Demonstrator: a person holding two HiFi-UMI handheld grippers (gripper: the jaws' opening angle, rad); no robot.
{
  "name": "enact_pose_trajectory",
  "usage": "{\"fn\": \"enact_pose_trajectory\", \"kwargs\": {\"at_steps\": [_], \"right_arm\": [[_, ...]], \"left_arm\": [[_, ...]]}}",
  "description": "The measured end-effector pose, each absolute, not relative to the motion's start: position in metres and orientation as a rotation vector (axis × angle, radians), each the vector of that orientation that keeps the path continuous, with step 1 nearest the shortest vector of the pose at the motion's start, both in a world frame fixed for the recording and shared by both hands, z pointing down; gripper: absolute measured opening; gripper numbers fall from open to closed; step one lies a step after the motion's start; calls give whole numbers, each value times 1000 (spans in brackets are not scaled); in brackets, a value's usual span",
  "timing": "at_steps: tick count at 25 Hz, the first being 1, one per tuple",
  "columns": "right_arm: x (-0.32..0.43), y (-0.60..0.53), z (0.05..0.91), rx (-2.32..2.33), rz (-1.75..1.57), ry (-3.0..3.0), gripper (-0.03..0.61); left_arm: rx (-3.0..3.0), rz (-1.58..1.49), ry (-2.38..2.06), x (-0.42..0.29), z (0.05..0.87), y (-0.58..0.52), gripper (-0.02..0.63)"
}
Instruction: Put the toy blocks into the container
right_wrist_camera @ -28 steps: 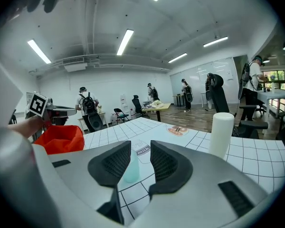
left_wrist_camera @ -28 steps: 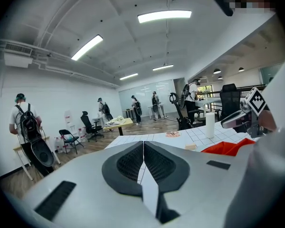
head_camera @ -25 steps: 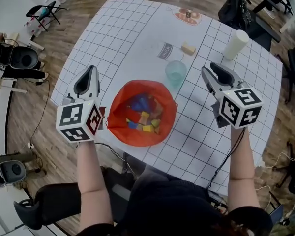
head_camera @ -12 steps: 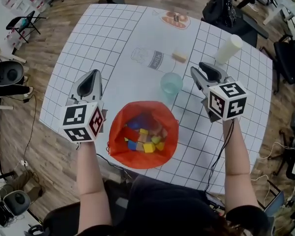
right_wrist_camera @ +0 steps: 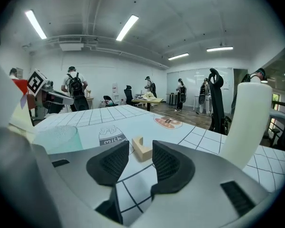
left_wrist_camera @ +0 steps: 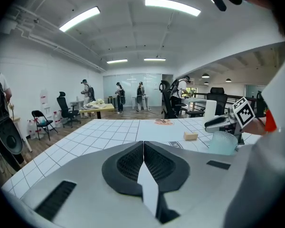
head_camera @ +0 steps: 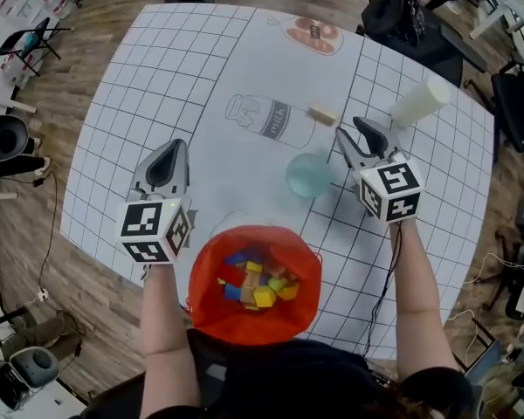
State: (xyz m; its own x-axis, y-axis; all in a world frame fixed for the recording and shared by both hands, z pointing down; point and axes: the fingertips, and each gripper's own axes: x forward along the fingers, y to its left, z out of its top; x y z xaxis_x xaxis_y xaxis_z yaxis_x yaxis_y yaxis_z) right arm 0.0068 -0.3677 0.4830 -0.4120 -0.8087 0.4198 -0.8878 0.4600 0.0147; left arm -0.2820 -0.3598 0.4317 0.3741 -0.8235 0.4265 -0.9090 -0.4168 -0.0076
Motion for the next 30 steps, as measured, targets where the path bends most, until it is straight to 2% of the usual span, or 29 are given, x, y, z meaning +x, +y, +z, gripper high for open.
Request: {"fn": "enact_pose_trajectory", "kwargs": {"at_steps": [7, 19, 30], "right_arm": [[1, -383, 503, 1386, 148, -2306, 189], [4, -401, 520, 1292, 159, -2282, 216], [-10, -408, 534, 1176, 143, -2242, 216]], "left_arm": [[2466, 582, -1440, -256, 457, -370, 26], [2508, 599, -1305, -216, 486, -374, 26], [2514, 598, -1279, -216, 488, -365, 26]]}}
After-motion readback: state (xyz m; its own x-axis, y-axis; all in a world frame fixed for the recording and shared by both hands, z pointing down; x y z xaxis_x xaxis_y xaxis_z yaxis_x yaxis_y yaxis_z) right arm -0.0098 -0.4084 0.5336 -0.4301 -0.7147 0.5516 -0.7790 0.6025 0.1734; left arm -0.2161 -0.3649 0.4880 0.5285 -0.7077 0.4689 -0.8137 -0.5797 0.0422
